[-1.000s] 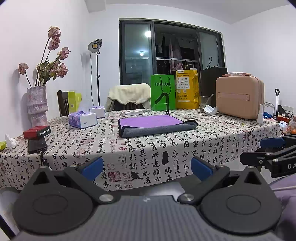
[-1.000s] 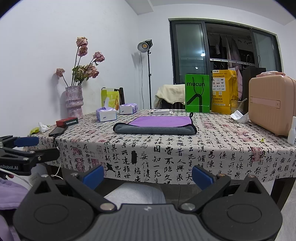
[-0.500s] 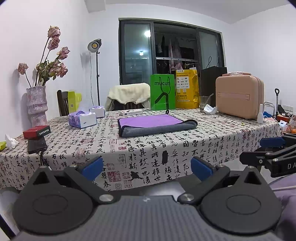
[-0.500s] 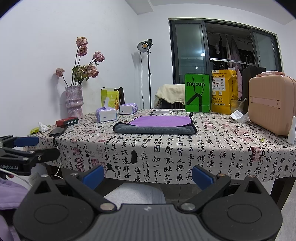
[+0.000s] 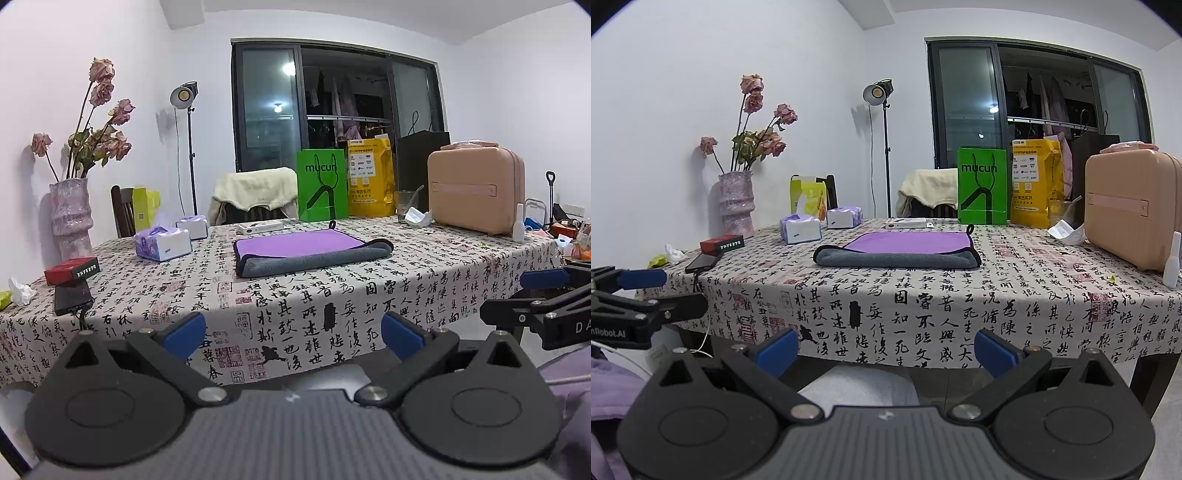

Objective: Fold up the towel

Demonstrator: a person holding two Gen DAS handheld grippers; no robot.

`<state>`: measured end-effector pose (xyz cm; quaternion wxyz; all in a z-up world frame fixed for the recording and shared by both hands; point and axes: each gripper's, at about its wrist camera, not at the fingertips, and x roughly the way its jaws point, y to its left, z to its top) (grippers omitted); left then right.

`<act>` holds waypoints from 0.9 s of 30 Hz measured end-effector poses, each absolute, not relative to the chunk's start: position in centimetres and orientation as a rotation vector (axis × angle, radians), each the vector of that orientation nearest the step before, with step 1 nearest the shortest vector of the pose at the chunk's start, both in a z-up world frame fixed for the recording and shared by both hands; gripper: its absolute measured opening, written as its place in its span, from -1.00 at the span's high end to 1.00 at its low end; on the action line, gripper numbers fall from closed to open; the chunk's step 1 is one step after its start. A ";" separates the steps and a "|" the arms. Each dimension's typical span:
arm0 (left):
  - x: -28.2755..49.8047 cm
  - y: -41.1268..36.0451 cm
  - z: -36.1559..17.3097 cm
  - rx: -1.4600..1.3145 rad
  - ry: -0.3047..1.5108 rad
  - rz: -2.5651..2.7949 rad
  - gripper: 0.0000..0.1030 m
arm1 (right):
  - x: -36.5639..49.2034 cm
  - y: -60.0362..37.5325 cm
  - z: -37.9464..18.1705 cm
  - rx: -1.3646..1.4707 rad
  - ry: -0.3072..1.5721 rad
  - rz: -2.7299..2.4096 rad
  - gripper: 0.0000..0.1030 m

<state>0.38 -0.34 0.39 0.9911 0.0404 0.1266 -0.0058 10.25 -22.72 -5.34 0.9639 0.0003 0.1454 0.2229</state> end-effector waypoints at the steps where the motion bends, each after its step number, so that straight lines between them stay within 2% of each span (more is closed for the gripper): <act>1: 0.4 -0.3 0.4 0.083 0.253 -0.012 -1.00 | 10.3 -22.7 -5.3 0.000 0.293 0.451 -0.98; 12: 2.3 -0.2 0.5 0.138 0.224 0.005 -1.00 | 12.0 -22.8 -4.8 -0.017 0.270 0.444 -0.98; 27: 8.3 2.0 0.6 0.088 0.301 0.056 -1.00 | 18.5 -22.4 -4.0 -0.027 0.279 0.428 -0.99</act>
